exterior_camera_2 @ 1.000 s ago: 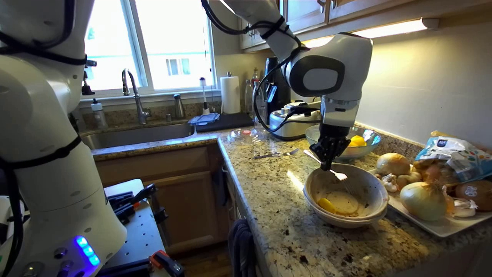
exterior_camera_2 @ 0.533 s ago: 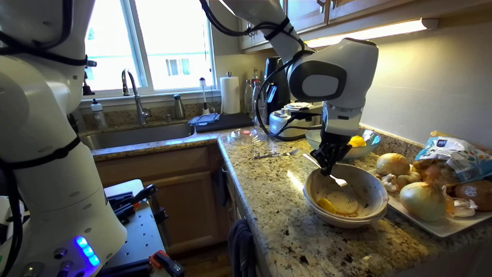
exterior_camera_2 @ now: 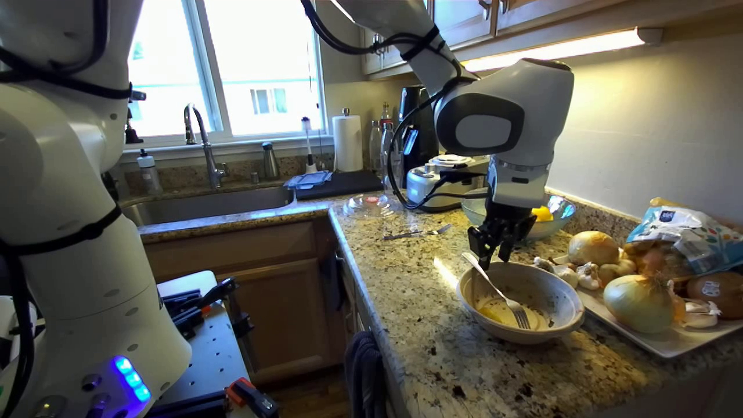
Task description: Stack the white bowls together, then put the two forks on top of the bowls
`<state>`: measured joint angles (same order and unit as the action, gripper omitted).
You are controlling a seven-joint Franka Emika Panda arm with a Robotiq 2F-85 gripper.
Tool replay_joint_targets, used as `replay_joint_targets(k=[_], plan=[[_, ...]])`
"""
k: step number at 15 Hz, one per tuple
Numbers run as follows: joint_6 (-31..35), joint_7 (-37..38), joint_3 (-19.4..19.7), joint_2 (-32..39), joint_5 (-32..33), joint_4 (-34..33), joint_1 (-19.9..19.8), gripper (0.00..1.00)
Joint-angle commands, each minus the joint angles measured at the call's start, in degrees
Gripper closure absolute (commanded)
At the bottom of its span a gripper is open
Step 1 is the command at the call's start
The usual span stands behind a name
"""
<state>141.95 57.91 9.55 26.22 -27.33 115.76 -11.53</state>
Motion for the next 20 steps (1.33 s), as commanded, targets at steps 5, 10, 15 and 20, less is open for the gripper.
replay_joint_targets(k=[5,10,15,20], plan=[[3.5,0.1,0.2,-5.3,1.0,4.6,2.7,0.0],[4.8,0.5,0.0,-7.5,7.5,5.7,8.1,0.0],[4.9,0.1,-0.6,-7.6,19.0,4.3,14.4,0.0],[4.8,-2.1,-3.4,-5.4,25.0,1.2,18.0,0.0]])
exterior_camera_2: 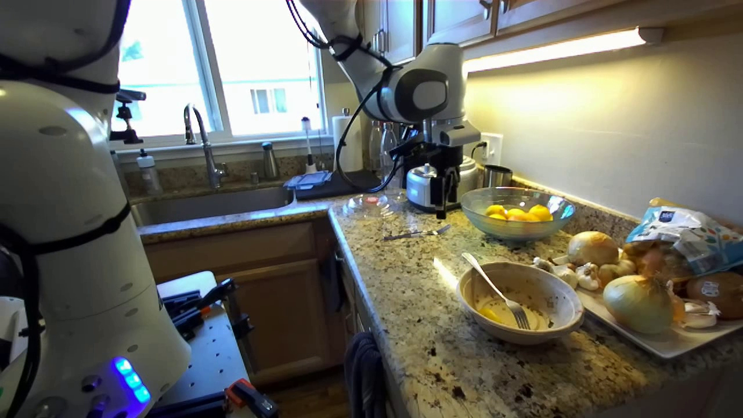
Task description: Stack the white bowls together, then put the two forks on top of the bowls
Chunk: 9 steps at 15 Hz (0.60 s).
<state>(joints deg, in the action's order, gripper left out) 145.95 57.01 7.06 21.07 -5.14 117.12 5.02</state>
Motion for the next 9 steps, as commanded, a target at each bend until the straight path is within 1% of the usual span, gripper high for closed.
replay_joint_targets(k=[1,4,8,9], plan=[[-0.2,-0.2,-0.9,0.0,1.0,-0.4,0.3,0.0],[-0.2,-0.2,-1.5,0.3,1.9,-0.8,1.5,0.0],[-0.2,-0.7,-1.3,0.3,1.9,-0.9,1.3,0.0],[0.3,-2.6,-2.5,0.7,0.7,-1.0,0.8,0.0]])
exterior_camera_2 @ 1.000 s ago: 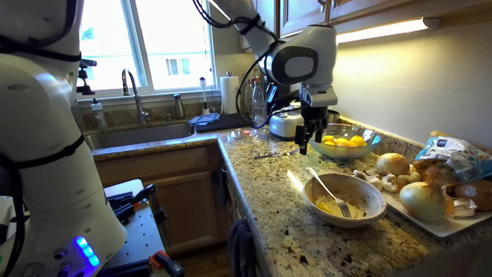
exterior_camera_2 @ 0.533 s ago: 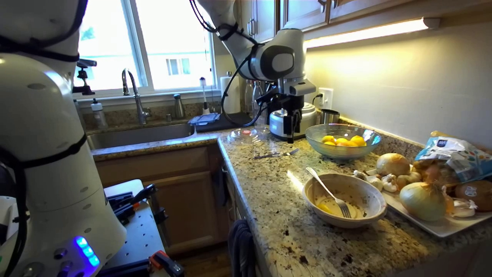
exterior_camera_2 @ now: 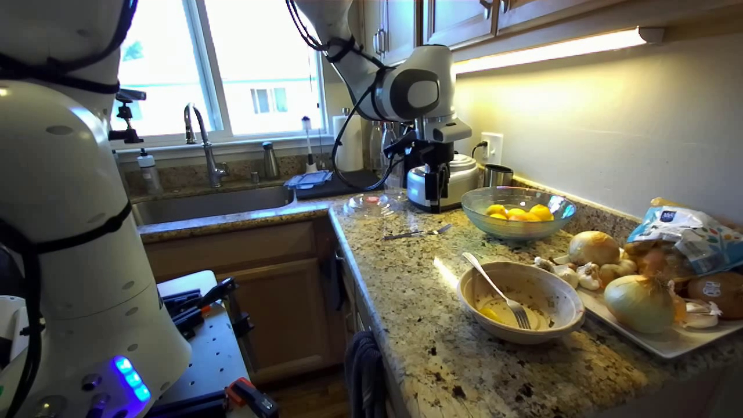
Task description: Stack the white bowls together, then put the two forks on top of the bowls
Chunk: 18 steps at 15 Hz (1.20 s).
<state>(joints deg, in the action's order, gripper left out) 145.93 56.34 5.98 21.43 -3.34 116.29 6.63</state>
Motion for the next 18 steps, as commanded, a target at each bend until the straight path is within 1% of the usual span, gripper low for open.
replay_joint_targets(k=[1,6,8,11,14,18], plan=[[0.9,-4.2,-2.7,0.8,-2.4,-0.5,-1.3,0.0],[0.7,-16.2,-6.1,5.5,-3.7,-4.5,-1.5,0.0],[0.9,-19.4,-5.8,8.1,-2.7,-7.0,-0.7,0.0],[0.7,-26.5,-6.0,11.2,-1.6,-10.4,0.0,0.0],[0.6,-31.3,-6.4,14.4,-2.2,-14.1,0.9,0.0],[-0.2,-34.0,-7.4,18.1,-2.8,-18.4,1.7,0.0]])
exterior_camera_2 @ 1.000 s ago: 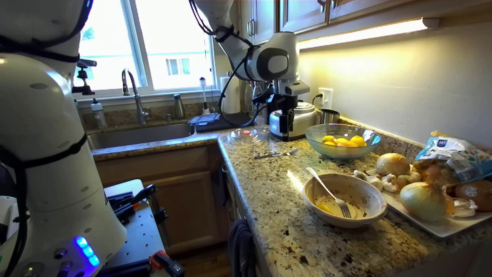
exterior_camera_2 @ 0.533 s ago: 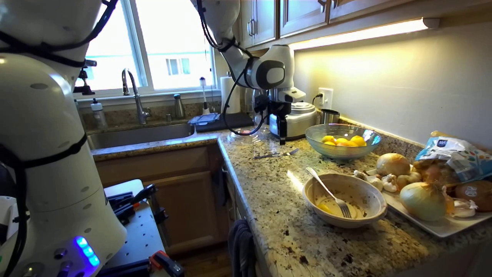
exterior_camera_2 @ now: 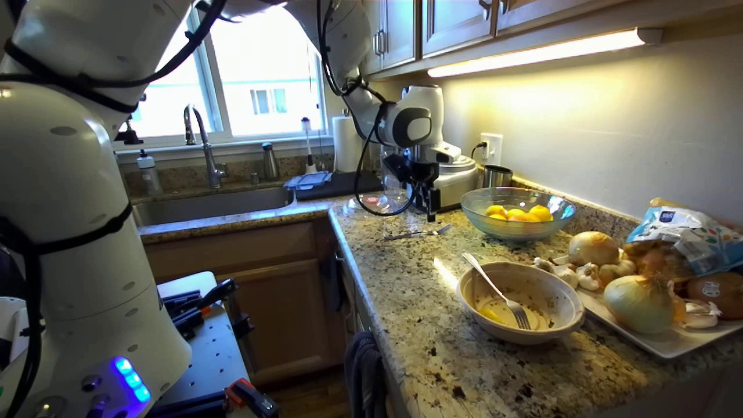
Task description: Stack the white bowls together, then put the two forks on top of the bowls
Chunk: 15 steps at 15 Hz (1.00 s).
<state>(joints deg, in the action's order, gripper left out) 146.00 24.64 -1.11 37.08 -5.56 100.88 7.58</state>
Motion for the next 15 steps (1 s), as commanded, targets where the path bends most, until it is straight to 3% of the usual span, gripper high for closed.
replay_joint_targets(k=[1,8,15], plan=[[-0.6,-1.8,-0.1,3.2,-0.4,-3.8,1.2,0.0],[-2.1,-0.5,0.9,7.2,-0.2,-7.1,2.9,0.0],[-8.4,3.3,3.2,9.8,0.3,-10.8,4.6,0.0]])
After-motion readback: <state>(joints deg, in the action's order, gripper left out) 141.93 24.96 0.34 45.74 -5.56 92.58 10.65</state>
